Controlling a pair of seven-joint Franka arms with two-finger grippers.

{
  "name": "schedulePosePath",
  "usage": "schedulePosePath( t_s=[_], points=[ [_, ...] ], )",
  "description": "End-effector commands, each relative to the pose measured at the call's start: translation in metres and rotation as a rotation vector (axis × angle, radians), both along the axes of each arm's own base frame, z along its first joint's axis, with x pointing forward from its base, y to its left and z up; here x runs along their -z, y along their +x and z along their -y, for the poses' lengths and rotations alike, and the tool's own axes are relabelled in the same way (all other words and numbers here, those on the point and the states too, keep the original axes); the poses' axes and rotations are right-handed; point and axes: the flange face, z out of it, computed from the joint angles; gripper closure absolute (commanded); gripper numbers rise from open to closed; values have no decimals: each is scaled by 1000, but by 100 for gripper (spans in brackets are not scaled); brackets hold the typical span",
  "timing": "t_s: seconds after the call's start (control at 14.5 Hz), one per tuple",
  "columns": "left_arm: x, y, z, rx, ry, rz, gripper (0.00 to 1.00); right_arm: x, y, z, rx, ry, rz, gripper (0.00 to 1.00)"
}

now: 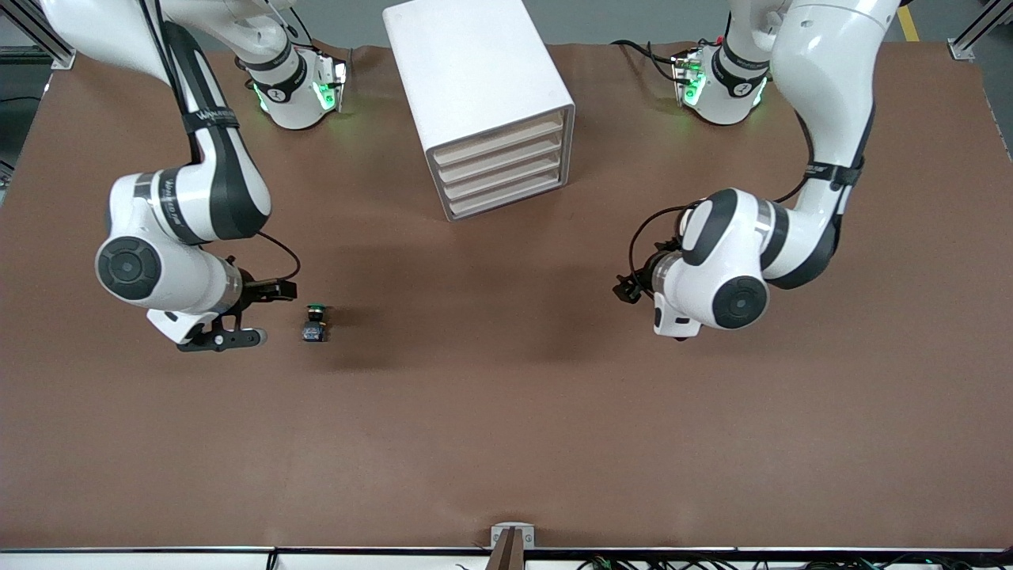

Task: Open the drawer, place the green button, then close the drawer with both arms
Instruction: 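Grasp the black button with the right gripper while the left gripper reaches the drawer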

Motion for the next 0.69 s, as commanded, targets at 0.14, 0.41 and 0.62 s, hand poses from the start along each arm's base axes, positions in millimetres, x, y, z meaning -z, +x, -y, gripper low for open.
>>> schedulePosePath(
  t_s=[0.14, 0.41, 0.62],
  points=[
    [26, 0, 48, -235, 150, -48, 0, 52, -2, -4, 34, 9, 50, 0],
    [44, -22, 87, -469, 336, -98, 0, 94, -2, -5, 68, 42, 49, 0],
    [46, -36, 106, -522, 306, -195, 0, 112, -2, -5, 72, 44, 70, 0]
  ],
)
